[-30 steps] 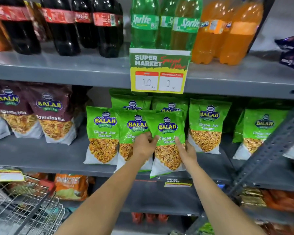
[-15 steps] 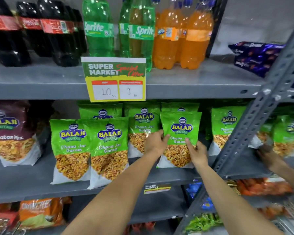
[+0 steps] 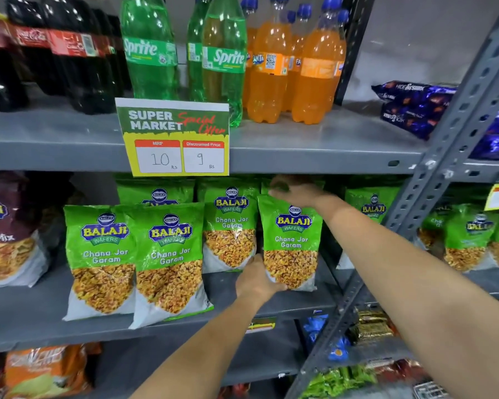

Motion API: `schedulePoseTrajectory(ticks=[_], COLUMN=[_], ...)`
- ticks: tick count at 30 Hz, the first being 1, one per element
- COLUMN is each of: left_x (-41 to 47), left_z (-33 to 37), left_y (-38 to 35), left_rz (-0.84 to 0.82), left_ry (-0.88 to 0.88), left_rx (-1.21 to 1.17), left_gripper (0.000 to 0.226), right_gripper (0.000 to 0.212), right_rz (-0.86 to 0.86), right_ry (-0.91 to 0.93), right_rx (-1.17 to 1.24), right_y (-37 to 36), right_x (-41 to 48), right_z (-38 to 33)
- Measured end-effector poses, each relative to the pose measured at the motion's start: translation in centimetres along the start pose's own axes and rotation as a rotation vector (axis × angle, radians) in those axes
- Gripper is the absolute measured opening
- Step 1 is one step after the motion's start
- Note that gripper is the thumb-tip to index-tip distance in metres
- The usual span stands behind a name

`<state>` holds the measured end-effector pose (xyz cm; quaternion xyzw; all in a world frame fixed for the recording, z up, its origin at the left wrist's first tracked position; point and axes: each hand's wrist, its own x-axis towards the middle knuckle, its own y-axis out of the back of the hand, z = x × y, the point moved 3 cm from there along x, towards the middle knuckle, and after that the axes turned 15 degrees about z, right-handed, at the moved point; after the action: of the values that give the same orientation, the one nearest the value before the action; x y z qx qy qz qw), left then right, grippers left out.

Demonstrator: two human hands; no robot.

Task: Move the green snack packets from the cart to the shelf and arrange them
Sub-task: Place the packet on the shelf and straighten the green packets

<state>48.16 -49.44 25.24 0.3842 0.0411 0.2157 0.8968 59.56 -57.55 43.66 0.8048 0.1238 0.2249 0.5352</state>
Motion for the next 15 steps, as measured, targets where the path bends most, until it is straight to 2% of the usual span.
schedulePoseTrajectory(ticks=[3,6,9,11,15], left_x=[0.2,0.4,0.6,0.6,0.2], left_z=[-0.1,-0.1,0.0,0.1,0.0], left_y=[0.1,0.1,0.0,-0.1,0.0], left_rz=[0.005,0.020,0.022,0.018,0.022], left_ry=[0.011,0.010,0.014,0.016,0.037], left_rx=[0.001,-0.030,-0.057,-0.059,-0.074], left_gripper=[0.093,0.088,0.083,0.083,0.097], right_gripper=[0.027,0.018,0.024,0.024,0.051], right_rz=[-0.064,-0.035,0.027,-0.001,-0.093], right_ry=[0.050,-0.022,-0.018,0.009,-0.036], right_rx=[0.057,0.158,0.212,0.192,-0.005], right_y=[-0.6,-0.7,-0.7,-0.3,1.7], right_x=[1.0,1.1,1.1,1.2,2.2], right_z=[-0.3,0.2,0.2,0.3,3.4])
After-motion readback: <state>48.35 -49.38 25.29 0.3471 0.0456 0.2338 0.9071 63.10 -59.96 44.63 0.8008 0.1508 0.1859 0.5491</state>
